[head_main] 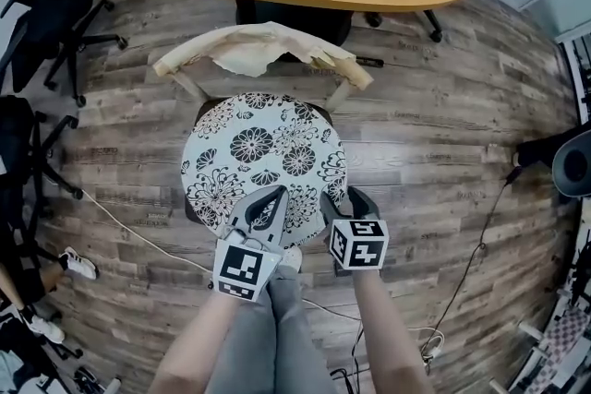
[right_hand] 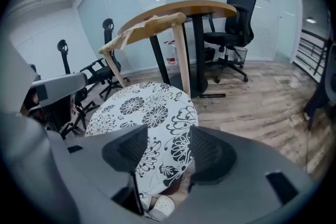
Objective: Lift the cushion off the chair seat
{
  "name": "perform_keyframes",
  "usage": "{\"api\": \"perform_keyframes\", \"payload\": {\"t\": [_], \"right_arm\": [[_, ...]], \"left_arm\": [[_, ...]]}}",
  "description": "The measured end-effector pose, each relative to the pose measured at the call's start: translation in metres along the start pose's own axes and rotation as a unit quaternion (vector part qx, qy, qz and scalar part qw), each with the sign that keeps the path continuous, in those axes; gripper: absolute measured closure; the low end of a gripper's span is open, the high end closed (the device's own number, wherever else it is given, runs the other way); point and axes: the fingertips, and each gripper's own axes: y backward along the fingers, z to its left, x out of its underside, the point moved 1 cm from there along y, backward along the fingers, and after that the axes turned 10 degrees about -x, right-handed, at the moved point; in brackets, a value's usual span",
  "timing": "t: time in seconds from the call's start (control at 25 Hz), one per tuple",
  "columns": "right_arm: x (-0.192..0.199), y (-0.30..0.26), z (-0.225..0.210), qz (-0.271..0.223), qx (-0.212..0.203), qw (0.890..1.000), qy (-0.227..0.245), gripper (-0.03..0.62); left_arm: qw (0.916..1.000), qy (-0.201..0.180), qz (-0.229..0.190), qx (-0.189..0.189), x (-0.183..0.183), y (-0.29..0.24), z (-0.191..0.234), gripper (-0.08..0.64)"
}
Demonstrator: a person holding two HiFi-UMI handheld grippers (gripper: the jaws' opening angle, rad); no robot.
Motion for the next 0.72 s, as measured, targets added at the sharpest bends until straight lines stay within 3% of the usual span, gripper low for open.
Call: {"api": "perform_keyframes", "payload": {"t": [0.32,0.72], "right_arm": [[0.026,-0.038,-0.042,0.031,0.016,0.999,-0.032,0.341],[0.043,-0.065,-0.064,0.062,0.000,0.997,-0.042,0.342]], "left_arm": [[0.9999,0.003,0.010,-0.001,0.022,-0.023,0.012,0.568],[0.9999,0.007,0.013,-0.001,0.034,-0.036,0.022,0.568]]}}
